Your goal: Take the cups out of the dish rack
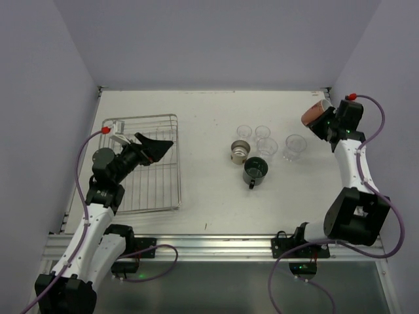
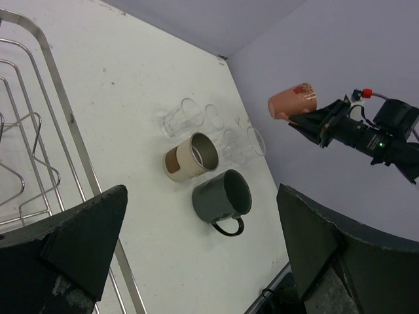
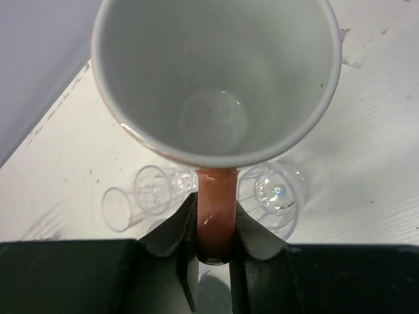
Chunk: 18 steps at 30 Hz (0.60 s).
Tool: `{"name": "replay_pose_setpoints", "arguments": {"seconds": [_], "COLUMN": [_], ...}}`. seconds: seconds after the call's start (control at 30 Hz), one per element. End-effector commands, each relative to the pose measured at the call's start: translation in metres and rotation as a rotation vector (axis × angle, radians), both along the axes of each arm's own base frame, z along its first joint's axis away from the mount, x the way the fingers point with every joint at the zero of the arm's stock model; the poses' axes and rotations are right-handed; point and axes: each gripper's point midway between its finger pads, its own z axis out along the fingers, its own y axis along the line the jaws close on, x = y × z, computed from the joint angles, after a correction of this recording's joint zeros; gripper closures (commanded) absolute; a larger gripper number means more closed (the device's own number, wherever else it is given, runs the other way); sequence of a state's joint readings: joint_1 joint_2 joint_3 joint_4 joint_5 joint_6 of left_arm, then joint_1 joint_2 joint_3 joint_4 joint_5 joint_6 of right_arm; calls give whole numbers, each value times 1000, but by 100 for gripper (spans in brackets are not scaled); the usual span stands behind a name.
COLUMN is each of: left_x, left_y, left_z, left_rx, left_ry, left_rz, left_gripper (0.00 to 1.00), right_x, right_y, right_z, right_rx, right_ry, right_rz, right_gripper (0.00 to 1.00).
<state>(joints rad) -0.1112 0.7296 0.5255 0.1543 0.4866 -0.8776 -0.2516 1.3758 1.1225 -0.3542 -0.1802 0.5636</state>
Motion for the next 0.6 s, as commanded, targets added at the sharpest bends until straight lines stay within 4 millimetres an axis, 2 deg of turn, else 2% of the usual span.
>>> {"name": "replay_pose_setpoints", "arguments": {"seconds": [0.0, 0.13, 0.23, 0.27, 0.4, 0.57], "left_x": [-5, -5, -4, -4, -3, -1], "left_y": [-8, -11, -13, -14, -17, -20], "left_z": [-3, -9, -15, -16, -23, -27], "left_rx": [13, 25, 32, 34, 51, 70], "left_ry": [-1, 8, 24, 28, 52, 65], "left_rz": [-50, -60, -67, -69, -78, -88], "left_gripper": [0, 0, 0, 0, 0, 0], "right_x": [26, 34, 40, 41, 48, 54], "right_y": [-23, -36, -47, -52, -58, -67], "right_z": [46, 33, 17, 6, -9, -13], "right_rx": [-99, -127, -153, -165, -175, -206], "right_ry": [-126, -83, -38, -10, 26, 42], "right_rz": [-44, -77, -104, -116, -115, -131], "right_gripper": [100, 100, 100, 100, 100, 100]}}
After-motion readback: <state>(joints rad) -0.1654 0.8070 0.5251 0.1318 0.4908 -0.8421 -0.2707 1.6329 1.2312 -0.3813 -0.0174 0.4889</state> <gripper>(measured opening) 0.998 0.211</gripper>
